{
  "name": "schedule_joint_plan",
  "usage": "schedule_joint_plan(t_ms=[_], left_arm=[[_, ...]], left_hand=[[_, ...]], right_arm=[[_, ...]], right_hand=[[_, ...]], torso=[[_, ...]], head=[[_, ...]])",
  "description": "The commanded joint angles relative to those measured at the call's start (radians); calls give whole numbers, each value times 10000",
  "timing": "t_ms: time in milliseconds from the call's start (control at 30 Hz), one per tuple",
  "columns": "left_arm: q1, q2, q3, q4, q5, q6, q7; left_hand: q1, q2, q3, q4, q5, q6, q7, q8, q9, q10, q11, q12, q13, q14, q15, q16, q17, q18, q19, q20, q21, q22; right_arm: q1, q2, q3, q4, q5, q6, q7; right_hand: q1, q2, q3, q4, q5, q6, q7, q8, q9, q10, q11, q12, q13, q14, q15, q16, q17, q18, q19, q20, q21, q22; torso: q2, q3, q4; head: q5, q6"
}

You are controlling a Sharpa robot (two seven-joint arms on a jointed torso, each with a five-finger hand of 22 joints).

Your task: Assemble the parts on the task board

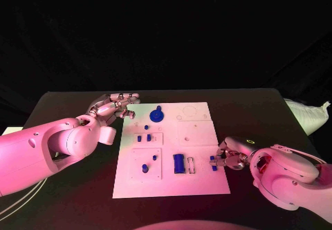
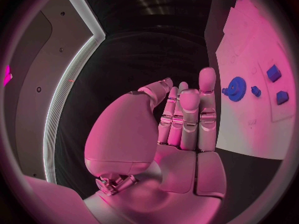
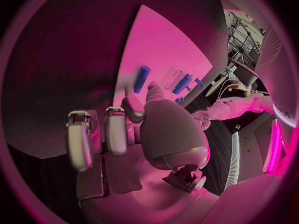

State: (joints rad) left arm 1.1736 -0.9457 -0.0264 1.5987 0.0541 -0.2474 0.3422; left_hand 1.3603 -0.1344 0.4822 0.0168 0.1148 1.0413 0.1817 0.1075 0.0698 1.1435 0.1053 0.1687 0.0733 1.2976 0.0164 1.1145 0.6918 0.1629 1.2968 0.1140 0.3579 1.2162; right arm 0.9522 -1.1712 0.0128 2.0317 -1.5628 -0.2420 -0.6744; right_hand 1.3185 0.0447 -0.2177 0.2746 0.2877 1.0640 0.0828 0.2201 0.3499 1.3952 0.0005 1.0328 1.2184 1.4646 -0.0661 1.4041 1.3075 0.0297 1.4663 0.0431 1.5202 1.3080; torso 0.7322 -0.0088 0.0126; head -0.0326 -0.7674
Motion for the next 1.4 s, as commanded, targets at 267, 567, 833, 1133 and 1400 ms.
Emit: schedule_joint_plan(t_ms=[267, 567, 833, 1133, 1400], left_arm=[[-3, 26, 4, 14, 33, 217, 33], [-4, 15, 4, 18, 33, 213, 33], [-4, 9, 4, 20, 32, 211, 32], [-4, 1, 4, 23, 30, 202, 32], [-6, 8, 3, 14, 28, 206, 33]], left_hand=[[5, 122, -57, 27, -41, -11, -28, 55, -2, -57, -15, 35, 14, -93, 7, -46, -8, 154, -75, 9, -29, -9], [5, 122, -57, 27, -41, -11, -28, 55, -2, -57, -15, 35, 14, -93, 7, -46, -8, 154, -75, 9, -29, -9], [5, 122, -57, 27, -41, -11, -28, 55, -2, -57, -15, 35, 14, -93, 7, -46, -8, 154, -75, 9, -29, -9], [5, 122, -57, 27, -41, -11, -28, 55, -2, -57, -15, 35, 14, -93, 7, -46, -8, 154, -75, 9, -29, -9], [5, 122, -57, 27, -41, -11, -28, 55, -2, -57, -15, 35, 14, -93, 7, -46, -8, 154, -75, 9, -29, -9]], right_arm=[[-135, 359, -29, -217, -876, 547, -124], [-344, 707, -34, -418, -1479, 1377, -293], [-624, 1083, -44, -591, -2373, 2240, -443], [-698, 1140, -46, -617, -2517, 2262, -483], [-704, 1003, -27, -428, -1693, 1023, -426]], right_hand=[[661, -145, 81, -269, -103, 136, -51, -119, 17, 23, -20, 14, 87, 616, -9, 81, 208, -140, 670, 26, 76, 2143], [1662, -36, 511, -846, -1204, 211, -63, -232, 39, 13, -41, 38, 152, 630, -31, 143, 318, -155, 704, -3, 115, 2193], [2347, -4, 1050, -1319, -1871, 332, -78, -315, 42, 13, -61, 135, 258, 651, -45, 238, 474, -176, 752, -18, 170, 2258], [2152, -76, 1347, -1221, -1271, 349, -59, -459, 0, -11, -44, 90, 261, 648, -28, 238, 489, -175, 749, -6, 168, 2258], [2614, 81, 2531, -1525, -466, 396, -46, -558, 33, -27, -70, 30, 254, 651, -62, 251, 529, -183, 769, -49, 190, 2286]], torso=[[-5, 1, -2], [-5, -1, -4], [-9, 1, 5], [-18, -3, -9], [-21, 10, -4]], head=[[29, -20], [52, -42], [55, -75], [57, -81], [67, -89]])
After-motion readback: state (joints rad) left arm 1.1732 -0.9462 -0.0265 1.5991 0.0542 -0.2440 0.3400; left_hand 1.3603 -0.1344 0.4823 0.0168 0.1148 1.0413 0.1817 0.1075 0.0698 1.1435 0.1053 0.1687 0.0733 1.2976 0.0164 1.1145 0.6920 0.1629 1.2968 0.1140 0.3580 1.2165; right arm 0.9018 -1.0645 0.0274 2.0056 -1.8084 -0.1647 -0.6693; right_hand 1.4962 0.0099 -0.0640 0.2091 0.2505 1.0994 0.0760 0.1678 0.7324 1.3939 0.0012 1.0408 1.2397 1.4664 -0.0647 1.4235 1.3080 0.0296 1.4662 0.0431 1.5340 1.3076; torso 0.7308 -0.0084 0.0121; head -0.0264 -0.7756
